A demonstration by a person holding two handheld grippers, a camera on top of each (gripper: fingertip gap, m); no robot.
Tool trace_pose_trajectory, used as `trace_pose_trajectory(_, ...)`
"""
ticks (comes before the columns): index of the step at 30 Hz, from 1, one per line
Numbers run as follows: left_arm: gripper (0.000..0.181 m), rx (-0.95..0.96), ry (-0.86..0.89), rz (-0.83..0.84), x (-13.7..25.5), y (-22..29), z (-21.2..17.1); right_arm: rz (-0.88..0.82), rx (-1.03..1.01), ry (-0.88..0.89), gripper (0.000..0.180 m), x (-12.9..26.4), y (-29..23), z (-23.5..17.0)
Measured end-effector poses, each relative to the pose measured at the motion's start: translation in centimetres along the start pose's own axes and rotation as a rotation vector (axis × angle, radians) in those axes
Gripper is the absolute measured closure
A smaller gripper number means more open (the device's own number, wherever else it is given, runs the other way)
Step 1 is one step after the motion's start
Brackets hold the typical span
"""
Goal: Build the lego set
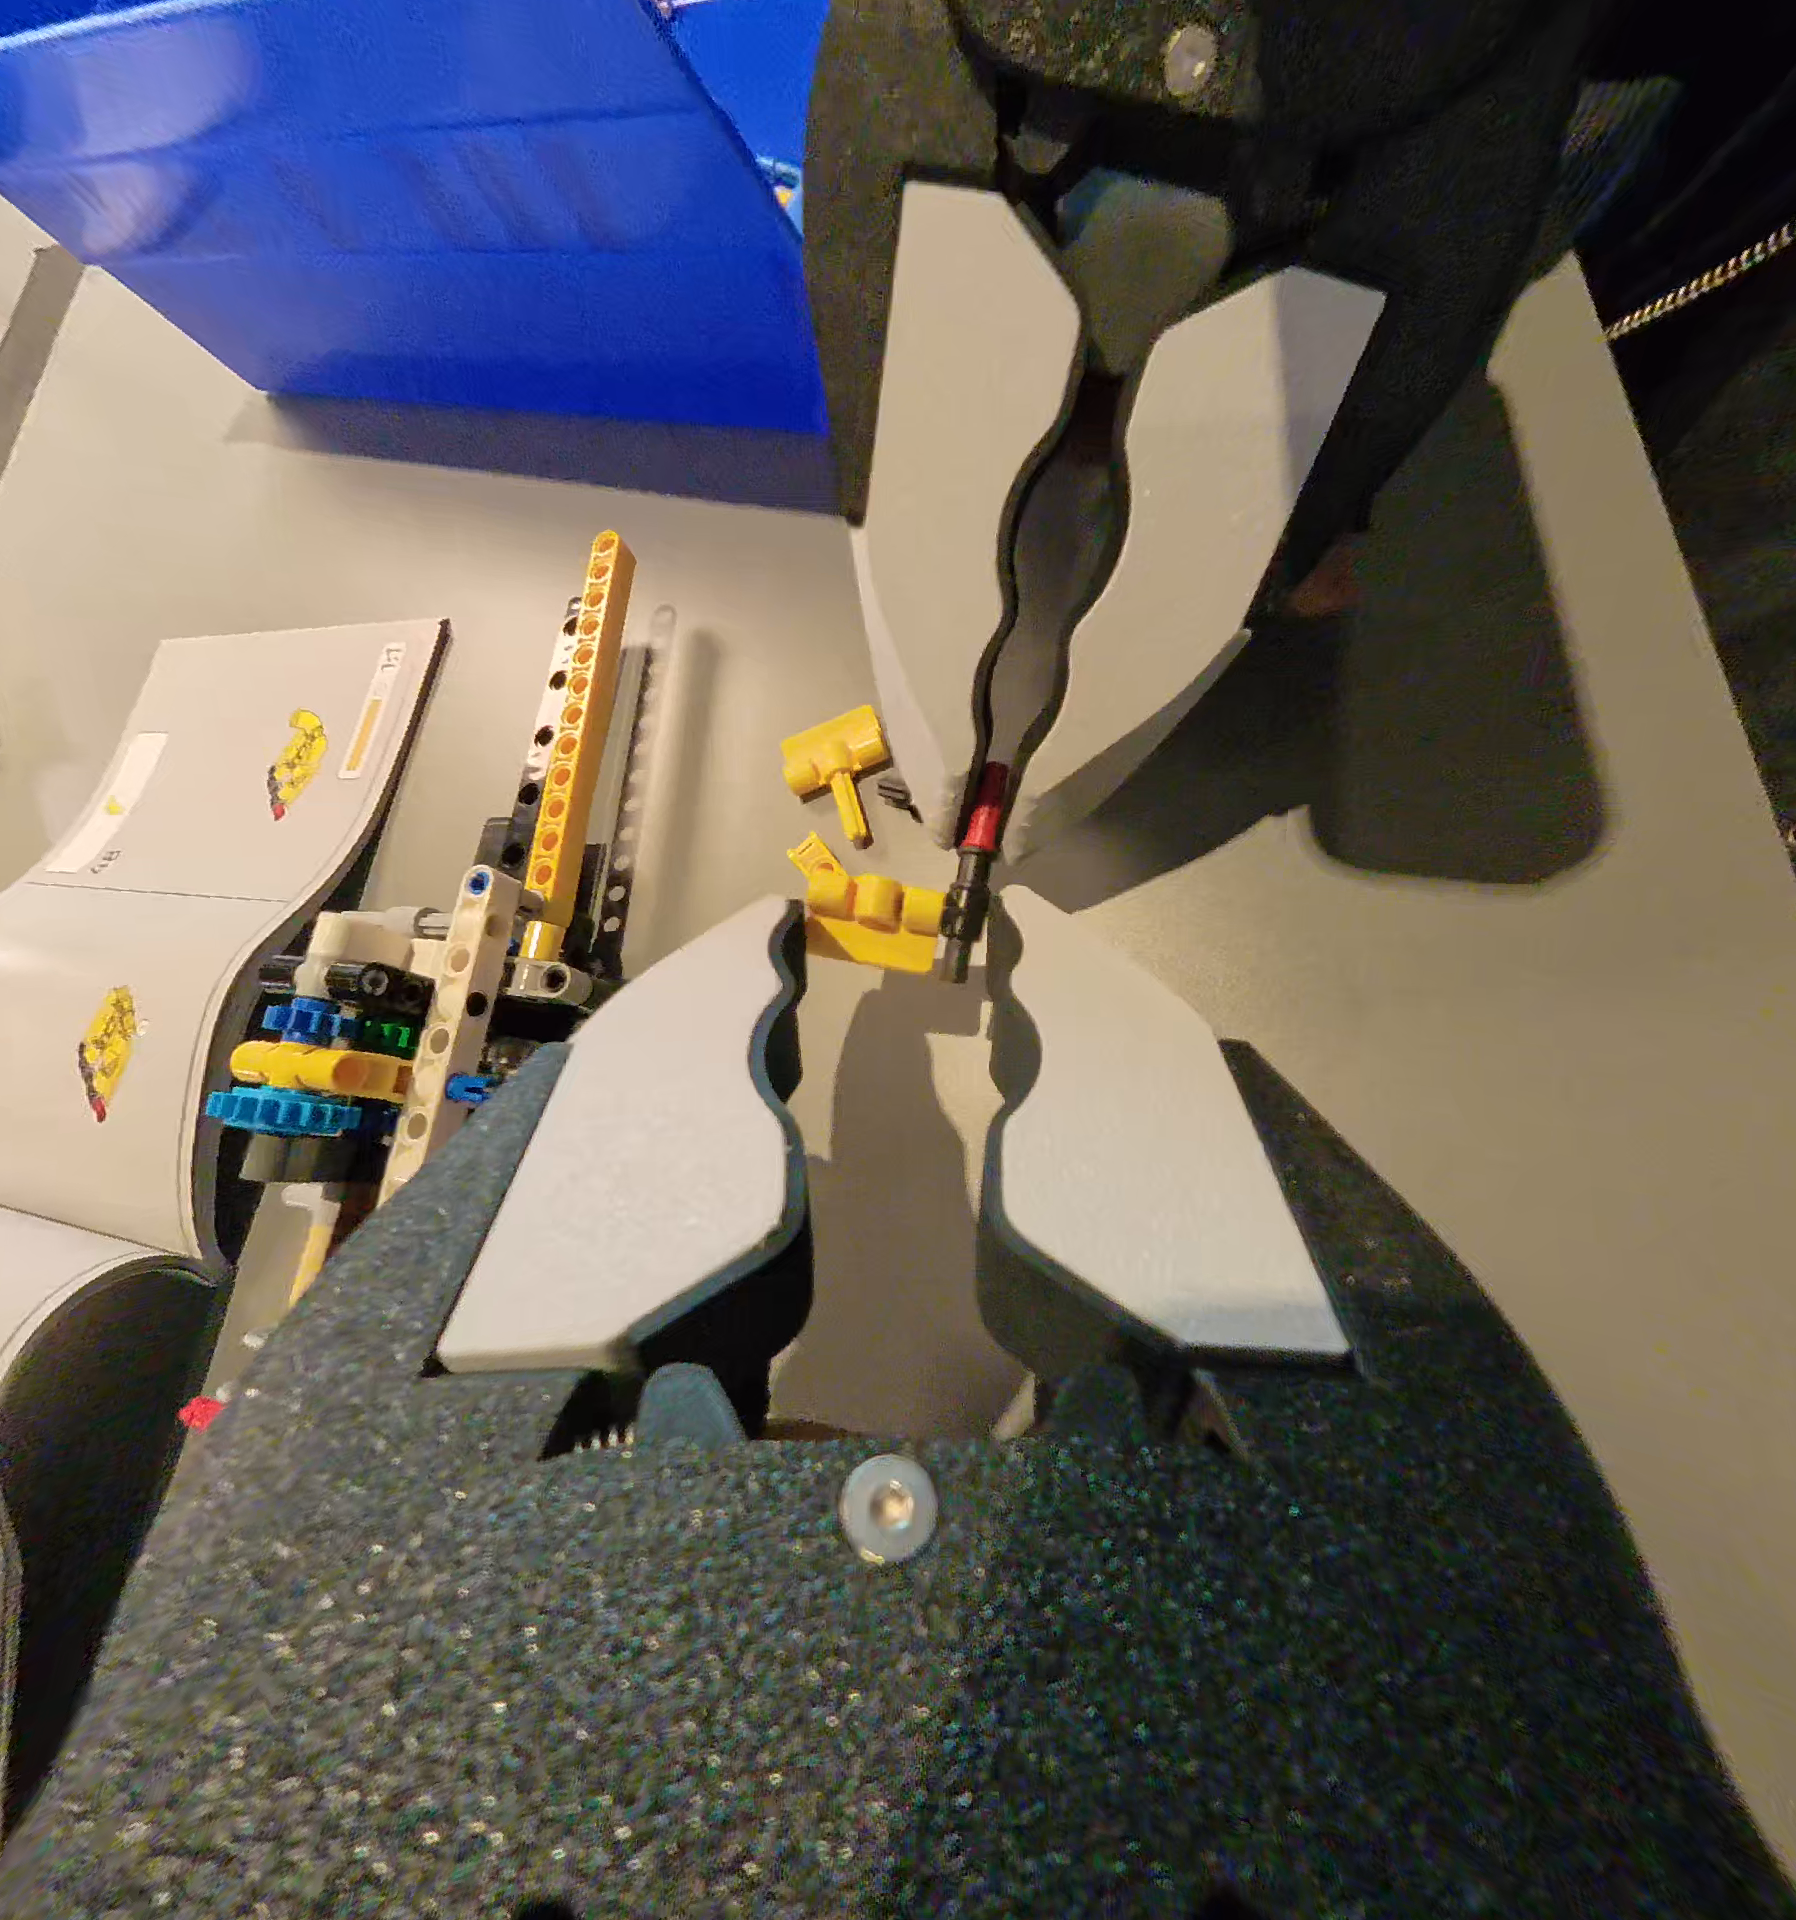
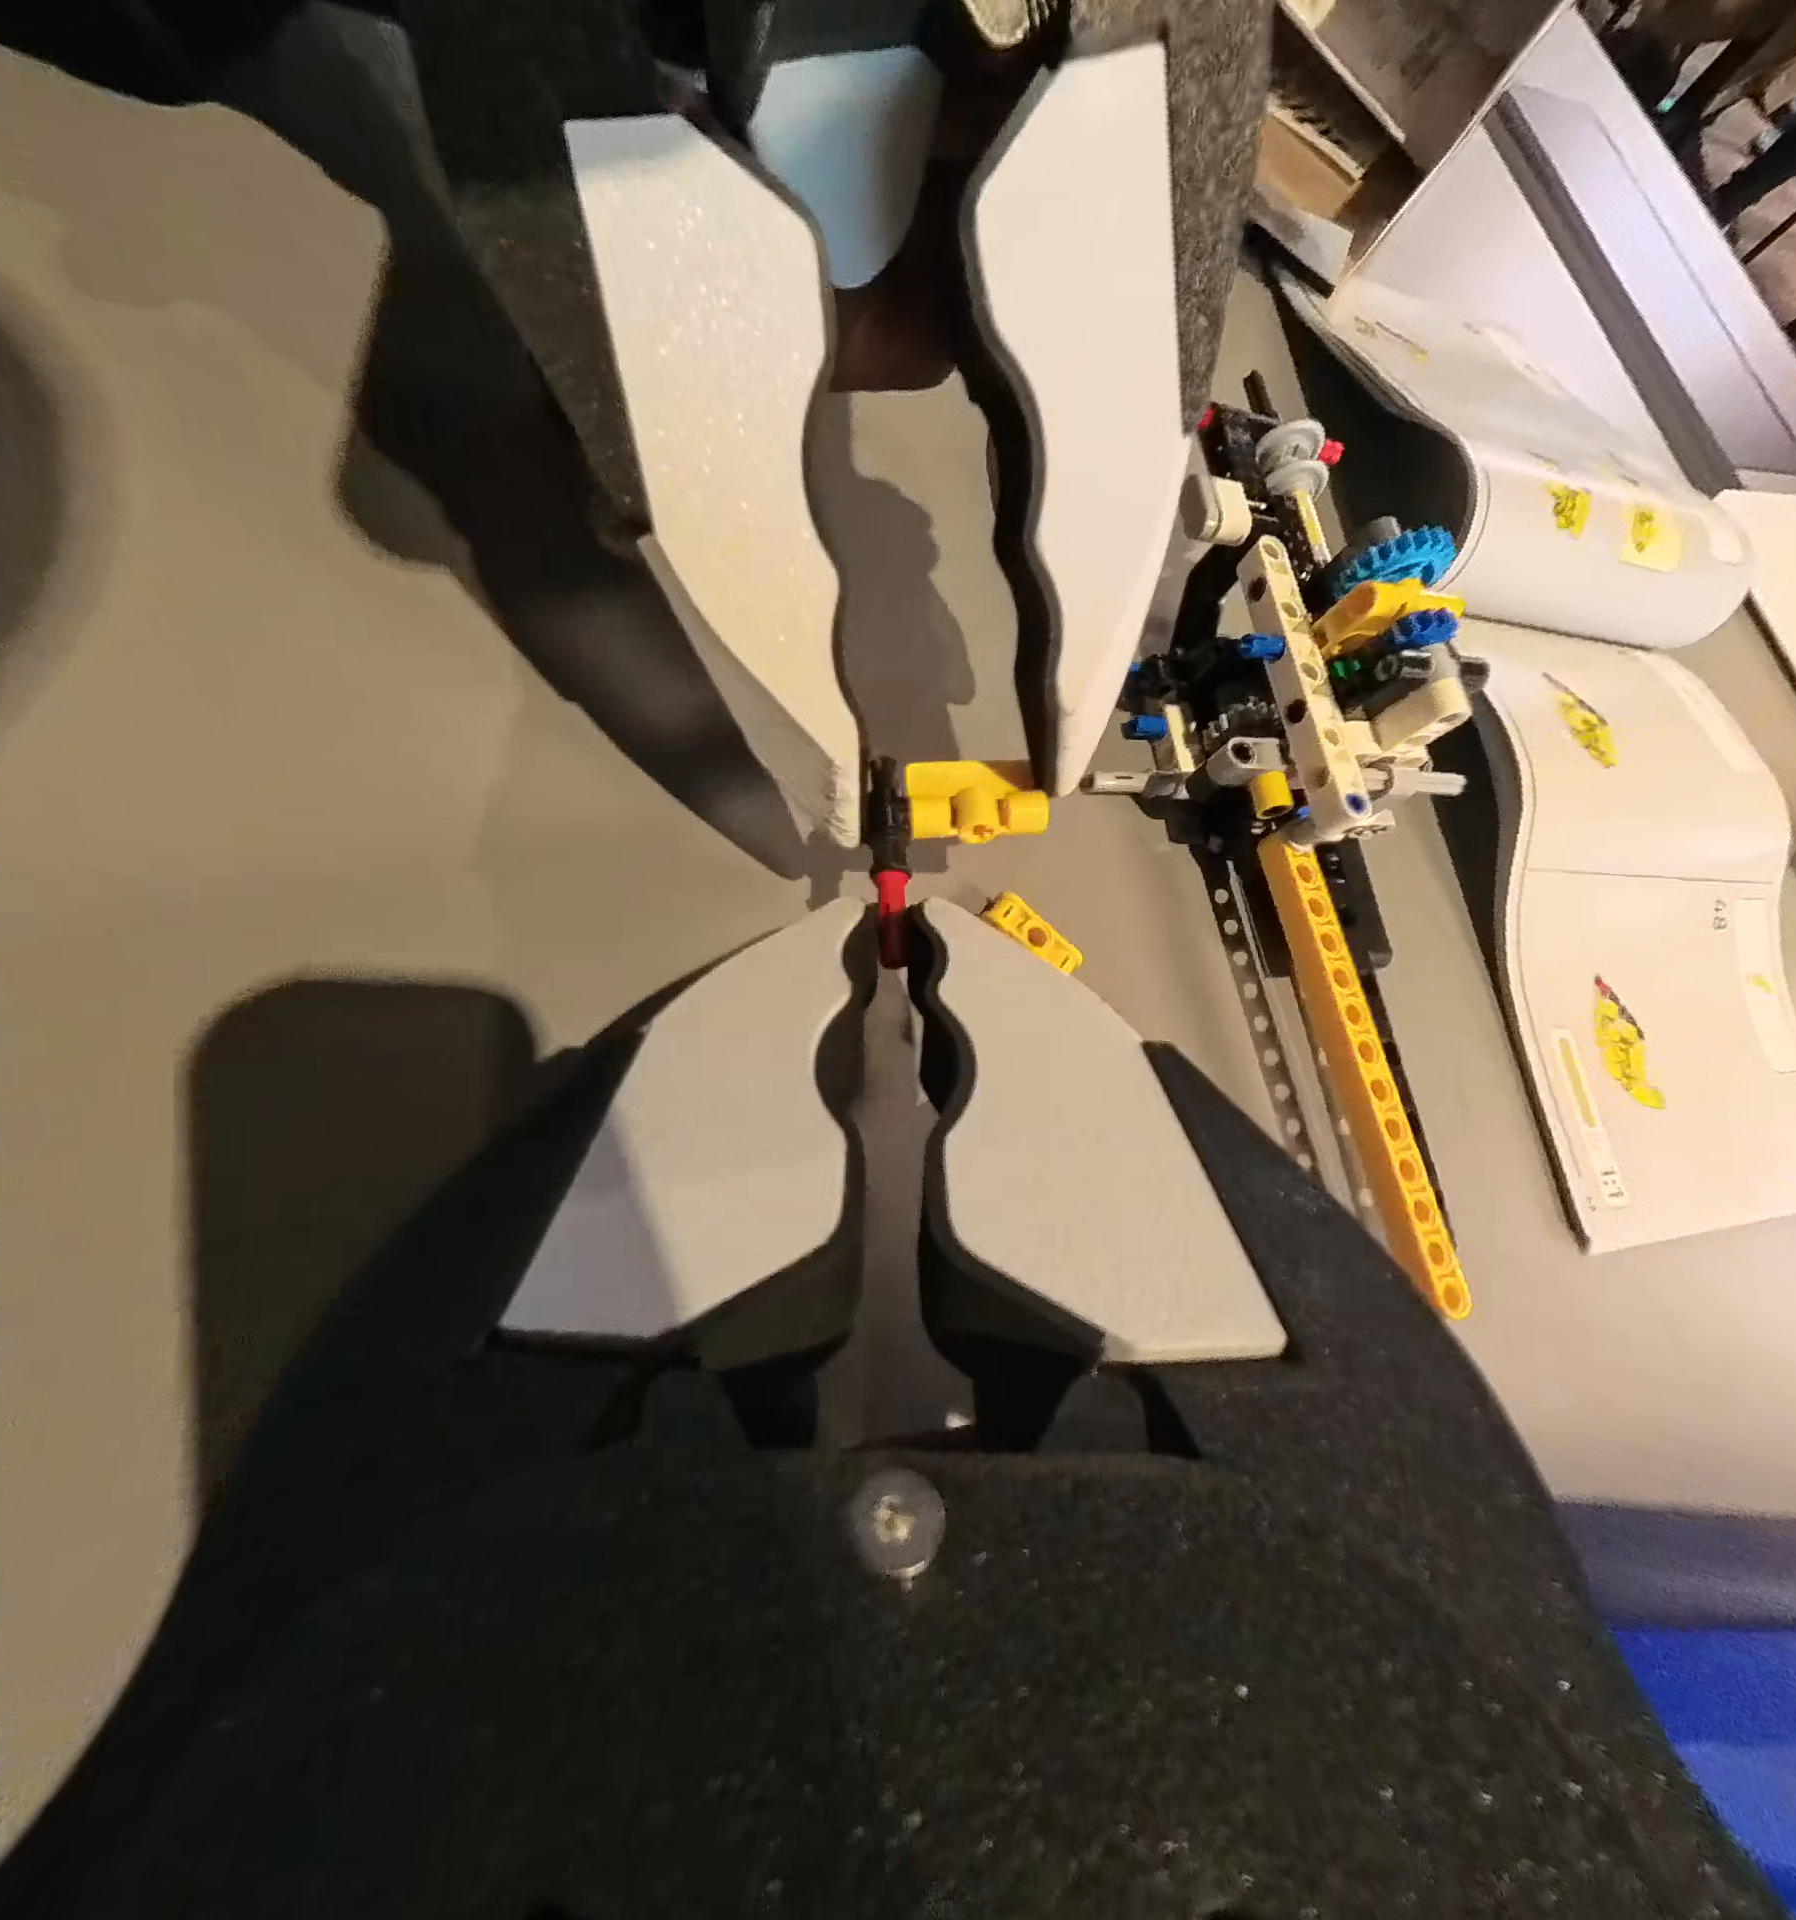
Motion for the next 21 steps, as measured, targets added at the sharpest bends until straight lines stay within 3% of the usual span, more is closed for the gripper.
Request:
trace_pose_trajectory(4, 0.140, 0.089, 0.074, -0.030, 0.6, -0.2, 0.6, -0.048, 0.060, 0.038, 0.175, 0.2, 0.3, 0.3)
trace_pose_trajectory(8, 0.133, 0.317, 0.154, -0.170, 1.1, 0.1, 0.9, -0.082, 0.118, 0.079, 0.175, 0.6, 0.6, 0.8)
trace_pose_trajectory(14, 0.141, 0.605, 0.271, -0.360, 1.4, 0.0, 1.9, -0.094, 0.186, 0.157, 0.175, 1.1, 0.5, 1.8)
trace_pose_trajectory(21, 0.173, 0.648, 0.266, -0.401, 0.8, 0.6, 1.8, -0.122, 0.162, 0.105, 0.175, 0.9, 0.8, 0.9)
Point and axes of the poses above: each gripper's, where its closed fingertips meet, x back along the fingers, z out of its top, y = z × x across the jaws, the point moved 1 cm from there along x, back along the fingers, and after that the axes turned 3 degrees about -z, right-handed, at the moved point
